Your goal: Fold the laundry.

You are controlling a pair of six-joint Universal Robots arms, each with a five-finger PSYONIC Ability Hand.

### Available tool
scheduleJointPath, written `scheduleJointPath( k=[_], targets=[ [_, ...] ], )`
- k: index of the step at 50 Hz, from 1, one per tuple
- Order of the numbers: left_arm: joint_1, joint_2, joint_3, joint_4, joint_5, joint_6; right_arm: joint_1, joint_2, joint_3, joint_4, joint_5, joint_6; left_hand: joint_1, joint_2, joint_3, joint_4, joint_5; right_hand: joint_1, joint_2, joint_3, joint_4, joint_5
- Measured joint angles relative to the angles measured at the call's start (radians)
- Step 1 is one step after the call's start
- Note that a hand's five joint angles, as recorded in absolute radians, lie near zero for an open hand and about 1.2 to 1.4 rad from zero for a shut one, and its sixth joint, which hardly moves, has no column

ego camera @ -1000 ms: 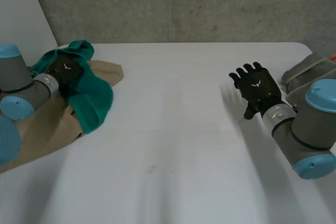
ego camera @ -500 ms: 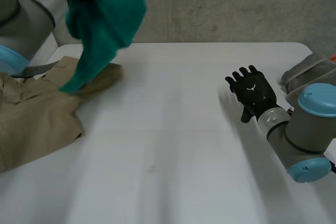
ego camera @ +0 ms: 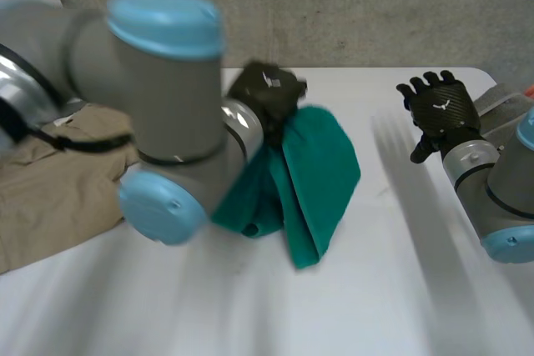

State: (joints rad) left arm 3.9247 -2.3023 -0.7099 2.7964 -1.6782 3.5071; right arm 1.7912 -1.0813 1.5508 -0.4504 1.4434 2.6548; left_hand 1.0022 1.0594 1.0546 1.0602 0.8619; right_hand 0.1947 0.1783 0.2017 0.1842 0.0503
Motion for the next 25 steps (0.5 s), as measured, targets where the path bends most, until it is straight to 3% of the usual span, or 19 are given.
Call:
scheduleJointPath(
  k=[1, 4, 5, 9, 10, 16, 25],
  targets=[
    [-0.005, -0.009, 0.0, 0.0, -0.006, -0.012, 0.0, 0.0, -0.002, 0.001, 0.004, 0.003, -0.031, -0.035, -0.033, -0.035, -0.029, 0.0, 0.0, 0.0, 0.0, 0.0],
    [-0.025, -0.047, 0.003, -0.002, -0.034, -0.078, 0.003, 0.0, -0.01, 0.013, 0.028, 0.02, -0.41, -0.41, -0.4, -0.412, -0.388, 0.0, 0.0, 0.0, 0.0, 0.0],
    [-0.03, -0.053, 0.005, -0.006, -0.041, -0.104, 0.006, 0.0, -0.013, 0.021, 0.041, 0.026, -0.62, -0.624, -0.615, -0.632, -0.608, 0.0, 0.0, 0.0, 0.0, 0.0],
    [-0.026, -0.028, 0.004, -0.027, -0.04, -0.144, 0.021, -0.008, -0.019, 0.055, 0.074, 0.048, -0.662, -0.673, -0.664, -0.682, -0.658, 0.0, 0.0, 0.0, 0.0, 0.0],
    [-0.02, -0.012, -0.001, -0.036, -0.035, -0.15, 0.026, -0.013, -0.021, 0.07, 0.083, 0.057, -0.789, -0.84, -0.834, -0.848, -0.81, 0.0, 0.0, 0.0, 0.0, 0.0],
    [0.048, 0.117, -0.065, -0.064, 0.008, -0.156, 0.064, -0.055, -0.044, 0.257, 0.091, 0.204, -0.794, -0.854, -0.844, -0.86, -0.812, 0.0, 0.0, 0.0, 0.0, 0.0],
    [0.187, 0.27, -0.259, 0.01, 0.089, -0.126, 0.13, -0.032, -0.085, 0.566, -0.045, 0.552, -0.794, -0.854, -0.844, -0.86, -0.812, 0.0, 0.0, 0.0, 0.0, 0.0]
  ],
)
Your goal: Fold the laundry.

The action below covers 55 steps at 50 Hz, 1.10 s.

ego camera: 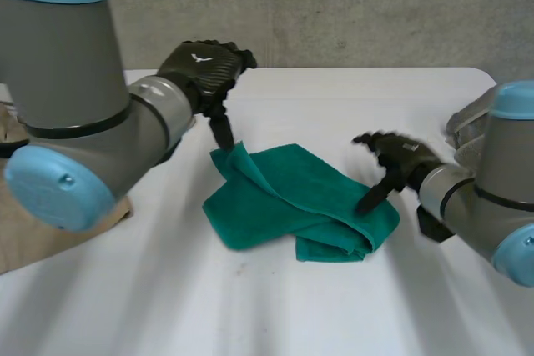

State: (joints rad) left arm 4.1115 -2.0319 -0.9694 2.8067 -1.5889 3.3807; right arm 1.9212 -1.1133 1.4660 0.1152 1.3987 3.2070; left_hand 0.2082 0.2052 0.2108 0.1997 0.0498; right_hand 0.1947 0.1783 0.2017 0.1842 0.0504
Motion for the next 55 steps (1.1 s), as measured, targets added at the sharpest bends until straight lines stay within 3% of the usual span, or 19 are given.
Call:
scheduleJointPath(
  k=[5, 10, 12, 17, 24, 26, 28, 31, 33, 39, 44, 48, 55],
  targets=[
    [0.046, 0.011, -0.092, 0.085, 0.069, 0.039, 0.049, 0.073, -0.013, 0.014, -0.002, 0.06, 0.0, 0.0, 0.0, 0.0, 0.0, 0.035, 0.047, 0.035, 0.042, 0.025],
    [0.067, -0.023, -0.156, 0.187, 0.16, 0.11, 0.103, 0.138, -0.025, -0.065, 0.094, 0.053, 0.0, 0.0, 0.0, 0.0, 0.0, 0.802, 0.851, 0.791, 0.796, 0.769],
    [0.067, -0.05, -0.164, 0.217, 0.188, 0.142, 0.118, 0.142, -0.022, -0.105, 0.128, 0.045, 0.0, 0.0, 0.0, 0.0, 0.0, 0.887, 0.979, 0.94, 0.957, 0.896],
    [0.059, -0.134, -0.15, 0.266, 0.229, 0.216, 0.146, 0.076, 0.026, -0.219, 0.157, 0.005, 0.0, 0.0, 0.0, 0.0, 0.0, 0.887, 0.987, 0.965, 0.995, 0.904],
    [0.014, -0.305, -0.037, 0.275, 0.227, 0.302, 0.159, -0.173, 0.127, -0.308, 0.058, -0.074, 0.0, 0.0, 0.0, 0.0, 0.0, 0.887, 0.987, 0.975, 1.004, 0.919],
    [0.001, -0.343, 0.001, 0.267, 0.213, 0.311, 0.162, -0.21, 0.14, -0.305, 0.03, -0.078, 0.101, 0.101, 0.083, 0.09, 0.08, 0.887, 0.987, 0.975, 1.004, 0.919],
    [-0.013, -0.38, 0.046, 0.254, 0.191, 0.317, 0.165, -0.241, 0.149, -0.296, 0.002, -0.078, 0.506, 0.443, 0.435, 0.45, 0.424, 0.887, 0.987, 0.975, 1.004, 0.919],
    [-0.03, -0.421, 0.12, 0.219, 0.137, 0.317, 0.163, -0.262, 0.151, -0.282, -0.019, -0.078, 0.914, 0.858, 0.833, 0.851, 0.811, 0.887, 0.987, 0.975, 1.007, 0.919],
    [-0.034, -0.431, 0.163, 0.194, 0.093, 0.312, 0.154, -0.261, 0.141, -0.278, -0.019, -0.086, 0.956, 0.972, 0.956, 0.976, 0.914, 0.887, 0.987, 0.975, 1.009, 0.919],
    [-0.021, -0.378, 0.266, 0.174, -0.009, 0.28, 0.116, -0.185, 0.056, -0.291, 0.015, -0.198, 0.956, 0.988, 0.975, 0.994, 0.915, 0.887, 0.987, 0.979, 1.01, 0.919],
    [-0.003, -0.295, 0.308, 0.226, -0.015, 0.239, 0.101, -0.096, -0.048, -0.359, 0.057, -0.328, 0.956, 0.989, 0.975, 0.994, 0.915, 0.887, 0.987, 0.979, 1.01, 0.919],
    [0.008, -0.189, 0.309, 0.323, 0.01, 0.176, 0.098, -0.023, -0.146, -0.509, 0.121, -0.439, 0.956, 0.989, 0.975, 0.994, 0.915, 0.887, 0.987, 0.979, 1.01, 0.919],
    [-0.001, -0.121, 0.207, 0.38, 0.034, 0.125, 0.118, -0.001, -0.169, -0.605, 0.153, -0.445, 0.956, 0.989, 0.975, 0.994, 0.915, 0.887, 0.987, 0.979, 1.01, 0.919]
  ],
)
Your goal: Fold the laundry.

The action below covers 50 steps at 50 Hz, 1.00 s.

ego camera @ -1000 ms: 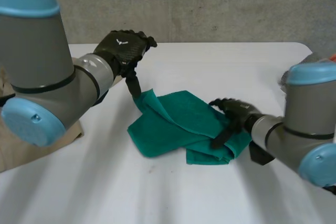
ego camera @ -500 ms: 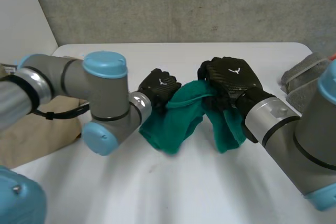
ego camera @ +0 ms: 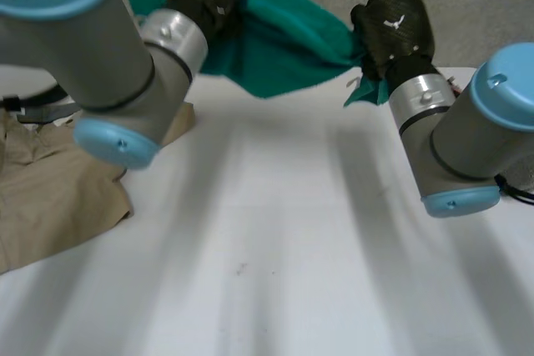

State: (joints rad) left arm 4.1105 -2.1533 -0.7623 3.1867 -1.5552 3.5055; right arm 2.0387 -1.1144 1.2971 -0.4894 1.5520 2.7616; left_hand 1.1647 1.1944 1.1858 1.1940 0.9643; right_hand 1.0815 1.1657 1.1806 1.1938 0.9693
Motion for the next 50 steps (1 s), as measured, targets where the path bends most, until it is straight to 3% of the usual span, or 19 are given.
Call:
scheduleJointPath(
  k=[7, 10, 12, 17, 23, 29, 32, 39, 45, 50],
  targets=[
    [-0.024, -0.022, -0.26, 0.01, -0.044, -0.023, 0.026, 0.064, 0.046, 0.101, -0.044, 0.044, -0.03, -0.057, -0.05, -0.051, -0.019, 0.0, -0.003, -0.006, -0.01, 0.007],
    [-0.033, -0.065, -0.329, 0.009, -0.084, -0.016, 0.028, 0.115, 0.057, 0.172, -0.062, 0.047, -0.414, -0.412, -0.386, -0.399, -0.342, -0.039, -0.14, -0.146, -0.157, -0.101],
    [-0.039, -0.09, -0.356, -0.001, -0.109, -0.009, 0.027, 0.144, 0.059, 0.216, -0.07, 0.044, -0.476, -0.461, -0.447, -0.461, -0.405, -0.203, -0.298, -0.307, -0.317, -0.256],
    [-0.053, -0.098, -0.378, -0.072, -0.149, 0.009, 0.022, 0.174, 0.057, 0.298, -0.079, 0.034, -0.823, -0.84, -0.829, -0.851, -0.798, -0.67, -0.757, -0.763, -0.778, -0.75],
    [-0.058, -0.038, -0.376, -0.159, -0.153, 0.015, 0.011, 0.13, 0.055, 0.338, -0.077, 0.048, -0.871, -0.905, -0.895, -0.909, -0.867, -0.855, -0.953, -0.967, -0.97, -0.92],
    [-0.042, 0.011, -0.383, -0.178, -0.133, 0.016, -0.008, 0.075, 0.059, 0.367, -0.076, 0.084, -0.871, -0.911, -0.895, -0.91, -0.869, -0.858, -0.96, -0.973, -0.981, -0.92],
    [0.007, 0.063, -0.415, -0.183, -0.071, 0.019, -0.06, -0.003, 0.065, 0.474, -0.091, 0.187, -0.871, -0.911, -0.895, -0.912, -0.869, -0.858, -0.96, -0.973, -0.981, -0.92],
    [0.086, 0.071, -0.485, -0.185, 0.009, 0.024, -0.155, -0.043, 0.078, 0.648, -0.167, 0.314, -0.853, -0.867, -0.866, -0.869, -0.81, -0.81, -0.883, -0.898, -0.916, -0.86],
    [0.141, 0.036, -0.555, -0.171, 0.05, 0.031, -0.22, -0.038, 0.149, 0.693, -0.25, 0.279, -0.746, -0.778, -0.768, -0.772, -0.714, -0.594, -0.683, -0.696, -0.712, -0.655],
    [0.154, -0.011, -0.586, -0.133, 0.068, 0.038, -0.236, -0.034, 0.231, 0.638, -0.299, 0.209, -0.746, -0.777, -0.768, -0.769, -0.711, -0.578, -0.663, -0.678, -0.686, -0.629]
  ],
)
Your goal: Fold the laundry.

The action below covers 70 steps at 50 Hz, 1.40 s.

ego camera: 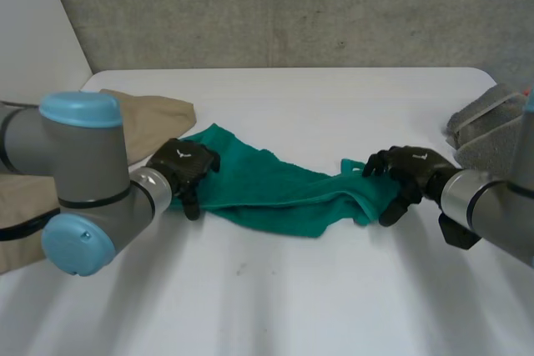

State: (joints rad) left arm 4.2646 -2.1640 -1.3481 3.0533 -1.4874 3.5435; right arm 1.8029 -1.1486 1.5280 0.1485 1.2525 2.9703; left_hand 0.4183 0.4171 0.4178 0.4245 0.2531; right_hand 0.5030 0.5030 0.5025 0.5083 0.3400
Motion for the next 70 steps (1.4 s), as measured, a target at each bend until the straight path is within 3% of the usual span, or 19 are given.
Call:
scheduleJointPath(
  k=[8, 18, 24, 27, 29, 36, 44, 52, 61, 64, 67, 68, 70],
  targets=[
    [-0.019, -0.086, 0.031, 0.071, -0.006, 0.025, 0.049, 0.036, 0.081, -0.173, 0.012, -0.007, 0.0, 0.002, 0.0, 0.0, 0.0, 0.011, 0.01, 0.012, 0.008, 0.01],
    [-0.046, -0.194, 0.15, 0.072, -0.053, 0.091, 0.128, 0.094, 0.068, -0.395, 0.186, 0.026, 0.1, 0.1, 0.096, 0.096, 0.093, 0.585, 0.613, 0.608, 0.604, 0.588],
    [-0.06, -0.204, 0.183, 0.061, -0.081, 0.1, 0.15, 0.091, 0.048, -0.425, 0.22, 0.026, 0.398, 0.387, 0.375, 0.368, 0.361, 0.595, 0.673, 0.681, 0.685, 0.645],
    [-0.065, -0.2, 0.194, 0.067, -0.094, 0.102, 0.153, 0.065, 0.039, -0.411, 0.214, 0.027, 0.716, 0.693, 0.679, 0.677, 0.667, 0.595, 0.673, 0.681, 0.685, 0.645],
    [-0.066, -0.197, 0.2, 0.073, -0.101, 0.105, 0.151, 0.035, 0.034, -0.395, 0.205, 0.028, 0.748, 0.768, 0.761, 0.761, 0.736, 0.595, 0.673, 0.681, 0.685, 0.645],
    [-0.058, -0.149, 0.201, 0.081, -0.115, 0.117, 0.129, -0.086, 0.019, -0.35, 0.169, 0.026, 0.748, 0.776, 0.769, 0.769, 0.736, 0.595, 0.673, 0.681, 0.685, 0.645],
    [-0.035, 0.15, 0.149, 0.092, -0.108, 0.094, 0.055, -0.233, -0.083, -0.213, 0.083, -0.062, 0.748, 0.776, 0.769, 0.769, 0.736, 0.609, 0.673, 0.681, 0.685, 0.663],
    [-0.028, 0.295, 0.154, 0.09, -0.075, 0.067, 0.04, -0.166, -0.238, 0.002, 0.046, -0.241, 0.748, 0.776, 0.769, 0.769, 0.736, 0.636, 0.673, 0.681, 0.685, 0.68],
    [-0.018, 0.133, 0.243, 0.082, -0.07, 0.103, 0.073, 0.038, -0.371, 0.098, 0.06, -0.317, 0.748, 0.778, 0.77, 0.769, 0.736, 0.636, 0.673, 0.681, 0.686, 0.68],
    [-0.022, 0.079, 0.285, 0.07, -0.074, 0.113, 0.085, 0.107, -0.391, 0.076, 0.067, -0.305, 0.748, 0.779, 0.771, 0.769, 0.736, 0.607, 0.619, 0.621, 0.62, 0.614],
    [-0.03, 0.049, 0.317, 0.052, -0.08, 0.117, 0.092, 0.157, -0.4, 0.045, 0.084, -0.282, 0.748, 0.779, 0.771, 0.769, 0.736, 0.285, 0.286, 0.297, 0.318, 0.303],
    [-0.036, 0.039, 0.331, 0.039, -0.084, 0.118, 0.092, 0.172, -0.401, 0.032, 0.097, -0.269, 0.748, 0.779, 0.771, 0.769, 0.736, 0.063, 0.065, 0.08, 0.077, 0.054],
    [-0.042, 0.035, 0.343, 0.022, -0.089, 0.117, 0.089, 0.185, -0.399, 0.014, 0.131, -0.235, 0.748, 0.779, 0.771, 0.769, 0.736, -0.067, -0.069, -0.057, -0.058, -0.085]
  ],
)
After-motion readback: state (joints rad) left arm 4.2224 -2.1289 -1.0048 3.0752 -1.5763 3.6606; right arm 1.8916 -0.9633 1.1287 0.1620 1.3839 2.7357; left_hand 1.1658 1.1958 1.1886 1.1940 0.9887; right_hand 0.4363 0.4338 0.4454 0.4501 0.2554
